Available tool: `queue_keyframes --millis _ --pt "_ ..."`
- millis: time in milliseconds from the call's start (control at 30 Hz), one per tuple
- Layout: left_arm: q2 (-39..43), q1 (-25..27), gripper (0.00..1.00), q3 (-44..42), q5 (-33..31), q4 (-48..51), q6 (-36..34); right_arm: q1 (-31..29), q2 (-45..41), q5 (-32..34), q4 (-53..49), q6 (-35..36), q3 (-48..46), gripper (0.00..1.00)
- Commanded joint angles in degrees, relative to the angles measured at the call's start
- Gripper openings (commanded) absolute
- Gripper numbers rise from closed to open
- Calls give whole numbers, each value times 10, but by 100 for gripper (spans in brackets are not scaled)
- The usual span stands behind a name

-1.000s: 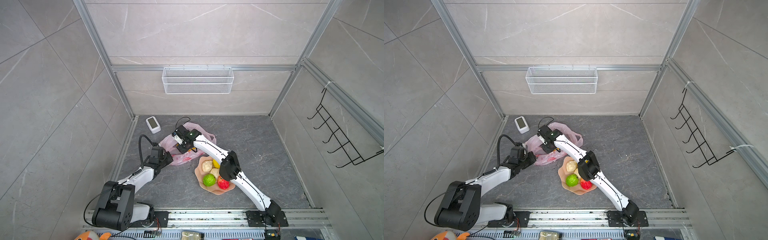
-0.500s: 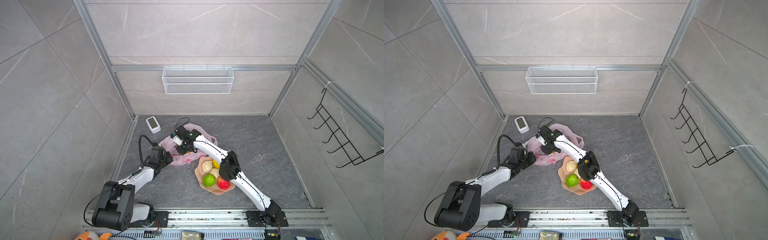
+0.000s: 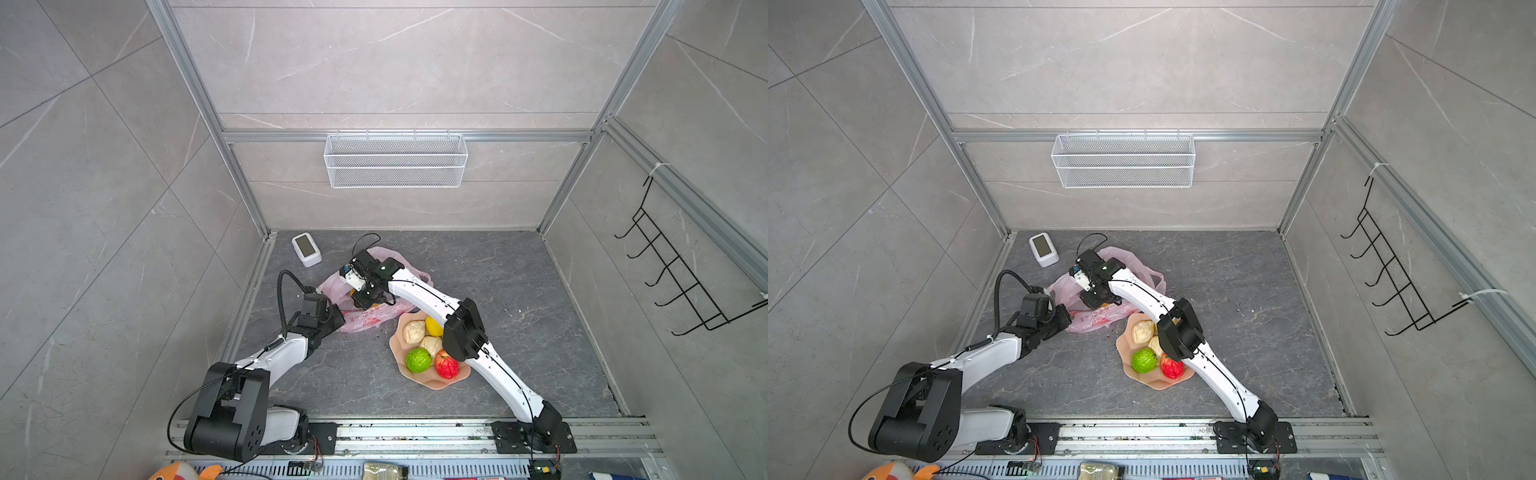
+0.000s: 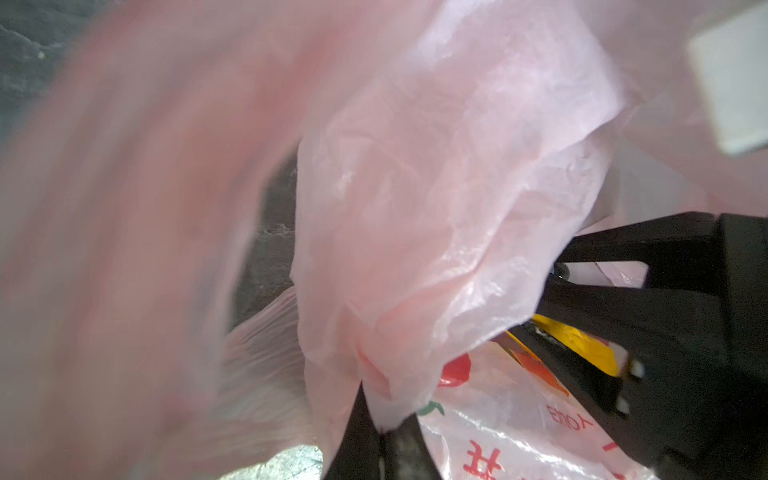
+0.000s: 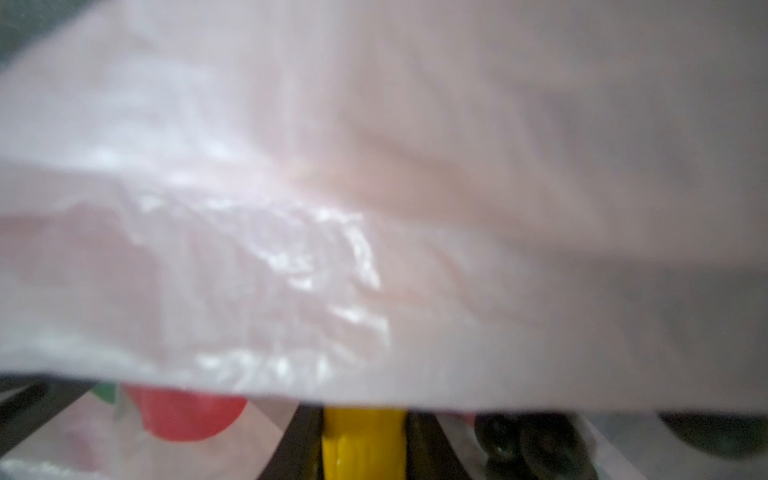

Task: Take the fake fruits out of the plastic bag
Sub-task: 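Reach the right gripper into the bag and close it on the yellow banana, then lift the yellow banana out of the bag with the right gripper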

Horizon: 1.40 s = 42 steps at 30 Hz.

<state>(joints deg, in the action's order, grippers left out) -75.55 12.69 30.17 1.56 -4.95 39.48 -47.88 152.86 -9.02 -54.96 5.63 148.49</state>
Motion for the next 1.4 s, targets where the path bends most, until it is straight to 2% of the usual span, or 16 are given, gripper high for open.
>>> queue_keyframes --millis 0,467,633,800,1167,1367 --pt "5 -4 0 8 -11 6 7 -6 -56 -13 33 11 -27 22" --pt "7 -9 0 7 -12 7 6 -12 -153 -20 95 30 -144 21" --pt "10 -13 0 7 -12 8 6 -14 -203 -42 137 48 -219 19" --pt "15 -14 0 4 -14 7 6 -17 -230 -50 135 62 -257 18" --pt "11 -14 0 5 -12 6 7 -20 -313 -47 187 56 -359 15" --pt "10 -14 0 5 -9 5 5 -23 -333 -51 217 45 -381 14"
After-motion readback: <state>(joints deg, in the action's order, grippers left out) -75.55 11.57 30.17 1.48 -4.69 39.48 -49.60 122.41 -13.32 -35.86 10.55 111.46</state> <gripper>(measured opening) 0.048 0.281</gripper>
